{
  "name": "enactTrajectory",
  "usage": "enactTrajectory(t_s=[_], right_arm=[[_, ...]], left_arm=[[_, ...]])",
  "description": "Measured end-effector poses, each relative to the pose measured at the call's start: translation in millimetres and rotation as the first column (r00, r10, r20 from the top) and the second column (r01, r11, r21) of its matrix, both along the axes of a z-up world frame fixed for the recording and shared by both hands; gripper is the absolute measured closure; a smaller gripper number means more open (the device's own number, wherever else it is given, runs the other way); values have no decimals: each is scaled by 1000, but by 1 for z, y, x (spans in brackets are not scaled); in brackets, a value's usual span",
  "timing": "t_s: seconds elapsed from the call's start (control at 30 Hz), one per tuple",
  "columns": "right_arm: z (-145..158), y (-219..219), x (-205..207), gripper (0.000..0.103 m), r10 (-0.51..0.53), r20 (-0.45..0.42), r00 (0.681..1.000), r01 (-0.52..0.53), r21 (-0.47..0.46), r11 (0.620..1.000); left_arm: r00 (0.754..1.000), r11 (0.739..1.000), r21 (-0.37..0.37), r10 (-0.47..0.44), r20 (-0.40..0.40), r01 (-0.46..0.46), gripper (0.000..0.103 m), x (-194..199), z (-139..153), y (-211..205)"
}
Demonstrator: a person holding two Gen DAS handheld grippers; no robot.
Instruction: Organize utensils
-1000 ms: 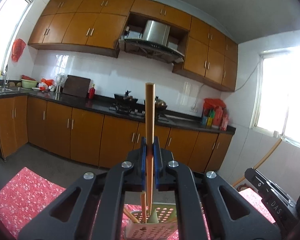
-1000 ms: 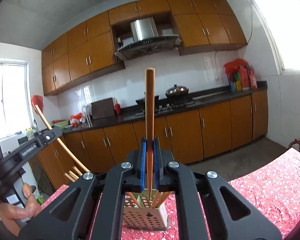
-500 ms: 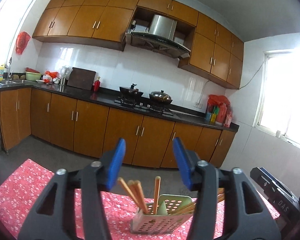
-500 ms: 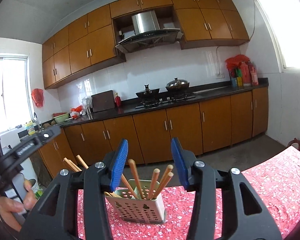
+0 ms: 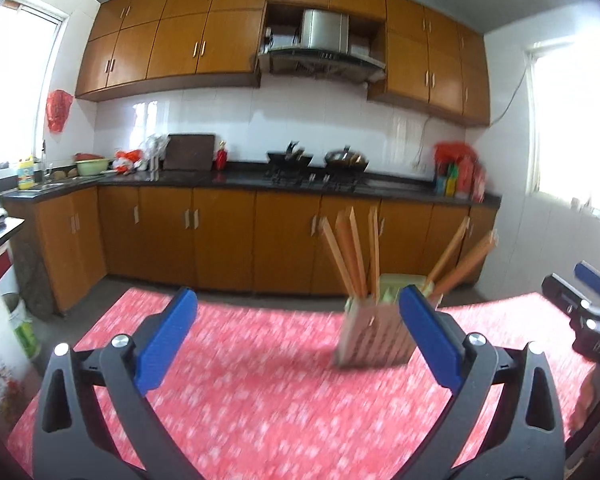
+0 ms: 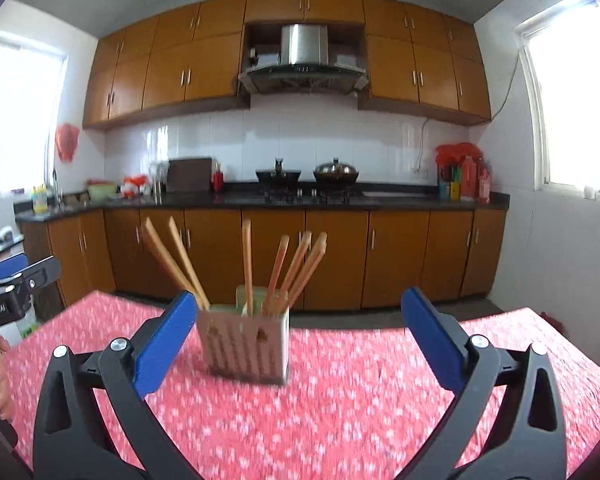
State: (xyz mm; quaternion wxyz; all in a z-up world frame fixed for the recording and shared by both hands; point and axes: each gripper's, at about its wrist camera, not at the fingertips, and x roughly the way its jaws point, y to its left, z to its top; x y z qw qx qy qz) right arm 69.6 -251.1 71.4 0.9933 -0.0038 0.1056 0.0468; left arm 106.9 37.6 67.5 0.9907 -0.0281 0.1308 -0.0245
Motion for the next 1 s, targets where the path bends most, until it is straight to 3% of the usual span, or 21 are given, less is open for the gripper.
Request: enactTrajectory(t_s=[0.23, 0.47, 1.0], right_arm=[[-39, 9, -16, 2, -19, -98, 995, 21, 11, 1000], [-64, 11, -25, 2, -22, -143, 989, 25, 16, 1000], [-87, 4, -32, 2, -25, -195, 981, 34, 41, 999]], left_arm=[[997, 996, 80, 31, -64, -26, 4, -26, -44, -6], [995, 994, 103, 36, -93, -26, 4, -38, -72, -13], [992, 996, 85, 18, -129, -7, 4, -36, -82, -18]])
